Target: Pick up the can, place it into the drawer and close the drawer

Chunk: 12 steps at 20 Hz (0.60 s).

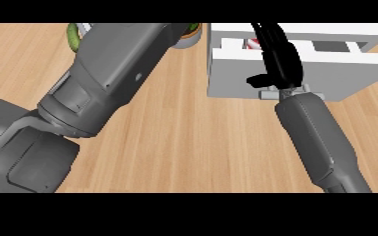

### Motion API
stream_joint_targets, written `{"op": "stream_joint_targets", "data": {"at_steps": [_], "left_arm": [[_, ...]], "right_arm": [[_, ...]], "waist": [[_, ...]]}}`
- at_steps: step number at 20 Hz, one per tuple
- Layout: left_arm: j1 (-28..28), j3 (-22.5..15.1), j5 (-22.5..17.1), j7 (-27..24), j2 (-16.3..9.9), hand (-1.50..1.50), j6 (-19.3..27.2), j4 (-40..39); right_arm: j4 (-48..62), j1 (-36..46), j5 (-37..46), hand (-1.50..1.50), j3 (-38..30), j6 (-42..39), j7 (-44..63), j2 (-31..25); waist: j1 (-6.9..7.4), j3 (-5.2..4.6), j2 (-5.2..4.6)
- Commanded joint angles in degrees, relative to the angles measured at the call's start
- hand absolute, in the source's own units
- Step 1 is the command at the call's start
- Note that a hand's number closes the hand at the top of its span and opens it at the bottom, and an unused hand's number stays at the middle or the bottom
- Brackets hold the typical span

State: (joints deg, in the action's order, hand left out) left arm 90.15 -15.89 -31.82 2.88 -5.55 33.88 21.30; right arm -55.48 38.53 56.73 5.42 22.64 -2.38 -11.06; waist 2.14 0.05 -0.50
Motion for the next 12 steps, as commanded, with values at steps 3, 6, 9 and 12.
{"op": "stream_joint_targets", "data": {"at_steps": [3,6,9,12], "left_arm": [[-2.75,-0.40,1.42,2.18,-3.61,-1.50,-1.18,3.15],[-6.59,-1.32,1.57,2.77,-2.65,-1.50,-1.59,6.98],[-5.72,-1.32,1.70,5.47,-5.24,-1.50,-2.59,9.03],[-9.15,-1.14,1.82,5.26,-7.70,-1.50,-4.13,11.38]], "right_arm": [[13.77,7.81,3.11,-1.50,-3.71,10.69,-1.53,0.79],[19.97,12.97,3.77,-1.50,-5.22,12.46,-0.65,1.15],[24.18,19.64,3.20,-1.50,-7.44,11.91,0.05,-0.33],[28.61,20.64,4.16,-1.50,-7.64,15.86,-1.96,0.25]], "waist": [[0.74,0.02,-0.07],[2.25,-0.01,0.10],[3.08,-0.01,-0.09],[3.02,0.00,-0.33]]}}
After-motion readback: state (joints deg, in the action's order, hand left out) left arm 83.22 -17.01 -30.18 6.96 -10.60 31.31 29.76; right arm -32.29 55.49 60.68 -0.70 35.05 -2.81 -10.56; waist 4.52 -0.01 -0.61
